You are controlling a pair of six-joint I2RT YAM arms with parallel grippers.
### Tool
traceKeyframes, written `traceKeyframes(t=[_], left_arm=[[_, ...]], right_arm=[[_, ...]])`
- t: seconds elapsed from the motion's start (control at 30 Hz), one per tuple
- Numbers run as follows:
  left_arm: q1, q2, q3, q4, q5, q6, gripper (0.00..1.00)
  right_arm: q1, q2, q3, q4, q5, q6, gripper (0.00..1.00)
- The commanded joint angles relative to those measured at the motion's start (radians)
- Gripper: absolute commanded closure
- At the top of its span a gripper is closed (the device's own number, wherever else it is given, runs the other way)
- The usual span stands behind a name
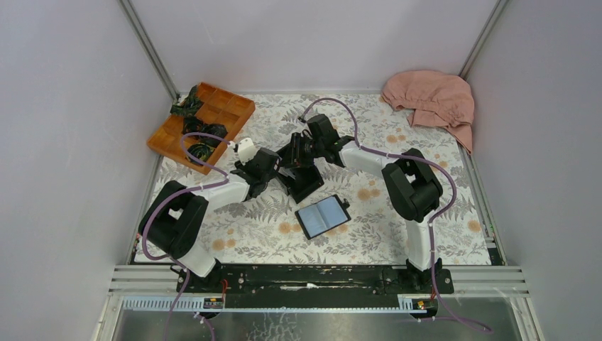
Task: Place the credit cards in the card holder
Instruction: Pick up the credit card from the storage box.
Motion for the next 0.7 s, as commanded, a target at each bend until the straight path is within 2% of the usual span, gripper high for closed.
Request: traceKeyframes(t=[0.0,0.33,0.67], left_arm=[[0.004,0.008,0.038,0.065,0.002,0.007,0.40],[0.004,0.009,0.038,0.068,0.006,0.005,0.40],[0.004,0.004,0.033,0.079,0.015,0.003,0.40]], right_arm=[[0.019,-0.075,0.015,-0.002,-0.015,0.002,0.65],[0.026,-0.064,0.043,-0.081,0.035,-0.060,0.75],[0.056,-0.081,0.091,-0.214,0.195,-0.167,0.80]])
